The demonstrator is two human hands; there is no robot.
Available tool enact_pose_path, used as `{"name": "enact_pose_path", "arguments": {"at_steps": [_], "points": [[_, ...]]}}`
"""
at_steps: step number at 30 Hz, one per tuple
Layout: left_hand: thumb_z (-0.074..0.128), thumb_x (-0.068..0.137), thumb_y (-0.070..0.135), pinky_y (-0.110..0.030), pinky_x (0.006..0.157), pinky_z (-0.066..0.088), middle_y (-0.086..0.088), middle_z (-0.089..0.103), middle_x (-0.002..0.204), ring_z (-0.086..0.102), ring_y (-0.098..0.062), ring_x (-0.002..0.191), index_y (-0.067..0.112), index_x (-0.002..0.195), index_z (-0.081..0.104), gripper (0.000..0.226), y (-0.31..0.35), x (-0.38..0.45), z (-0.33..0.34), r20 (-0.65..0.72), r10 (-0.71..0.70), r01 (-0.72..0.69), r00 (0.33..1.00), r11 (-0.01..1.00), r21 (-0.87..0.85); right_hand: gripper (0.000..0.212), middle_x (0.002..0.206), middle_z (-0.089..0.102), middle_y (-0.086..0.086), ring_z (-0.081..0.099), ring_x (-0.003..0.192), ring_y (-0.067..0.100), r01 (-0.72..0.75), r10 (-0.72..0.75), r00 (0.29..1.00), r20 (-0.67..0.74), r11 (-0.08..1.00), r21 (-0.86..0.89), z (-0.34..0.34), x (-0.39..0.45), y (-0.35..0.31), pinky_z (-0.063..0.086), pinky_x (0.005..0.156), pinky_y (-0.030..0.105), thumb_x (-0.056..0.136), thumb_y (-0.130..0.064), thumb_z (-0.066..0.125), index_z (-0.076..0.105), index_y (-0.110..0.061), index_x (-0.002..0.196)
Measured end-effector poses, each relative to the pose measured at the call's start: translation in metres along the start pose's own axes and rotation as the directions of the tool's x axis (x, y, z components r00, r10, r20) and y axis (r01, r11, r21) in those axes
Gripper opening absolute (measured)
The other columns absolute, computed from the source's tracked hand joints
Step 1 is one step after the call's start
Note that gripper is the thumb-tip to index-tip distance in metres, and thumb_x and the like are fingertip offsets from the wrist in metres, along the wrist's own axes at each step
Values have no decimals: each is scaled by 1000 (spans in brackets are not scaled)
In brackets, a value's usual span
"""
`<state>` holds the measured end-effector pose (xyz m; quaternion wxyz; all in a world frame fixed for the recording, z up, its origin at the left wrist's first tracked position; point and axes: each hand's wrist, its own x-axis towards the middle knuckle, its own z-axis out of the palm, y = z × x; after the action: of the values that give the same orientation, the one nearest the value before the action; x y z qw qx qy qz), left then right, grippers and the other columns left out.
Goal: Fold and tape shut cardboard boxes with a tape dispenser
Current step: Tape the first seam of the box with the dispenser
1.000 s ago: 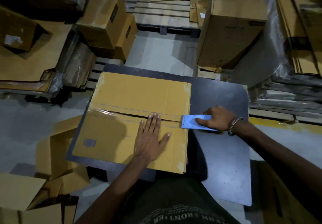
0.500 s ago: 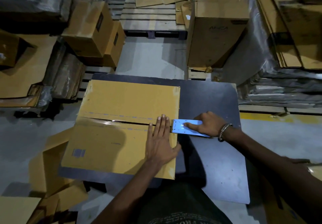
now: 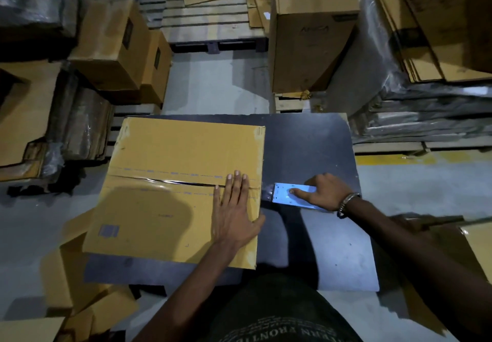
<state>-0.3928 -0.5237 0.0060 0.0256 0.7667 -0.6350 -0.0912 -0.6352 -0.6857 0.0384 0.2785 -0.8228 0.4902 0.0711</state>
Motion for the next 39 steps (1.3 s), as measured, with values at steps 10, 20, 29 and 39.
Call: {"name": "enact_pose_path", "arguments": {"at_steps": [10, 20, 29, 39], "points": [[42, 95, 68, -59, 129, 10, -5, -10, 177, -10, -23, 163, 15, 169, -1, 100, 2, 1, -1, 10, -5, 5, 1000, 1000, 1, 68, 41, 43, -8, 40, 43, 13, -169, 124, 976, 181, 950, 262, 28, 34, -14, 31, 51, 29, 81, -77, 67, 47, -22, 47], [43, 96, 68, -59, 129, 10, -6, -10, 177, -10, -23, 163, 14, 169, 0, 100, 3, 2, -3, 17, -4, 3, 1000, 1000, 25, 55, 60, 66, -2, 56, 52, 13, -410, 245, 894, 375, 786, 462, 31, 29, 1, 41, 55, 24, 84, -69, 70, 67, -18, 67], [44, 96, 66, -59, 129, 10, -7, -11, 177, -11, -24, 163, 14, 169, -1, 100, 3, 1, -2, 16, 3, -3, 1000, 999, 41, 48, 100, 69, 19, 66, 92, 38, -417, 448, 864, -232, 893, 169, 63, -7, 34, 44, 70, 34, 98, -51, 62, 67, -4, 103], [44, 101, 62, -58, 130, 8, -6, 0, 177, 0, -19, 164, 15, 168, 20, 85, -2, 0, -6, -67, 22, -28, 997, 995, -99, 41, 111, 72, 14, 68, 100, 33, -476, 475, 867, -152, 879, 34, 89, -20, -7, 55, 78, 37, 96, -44, 62, 69, -9, 115]]}}
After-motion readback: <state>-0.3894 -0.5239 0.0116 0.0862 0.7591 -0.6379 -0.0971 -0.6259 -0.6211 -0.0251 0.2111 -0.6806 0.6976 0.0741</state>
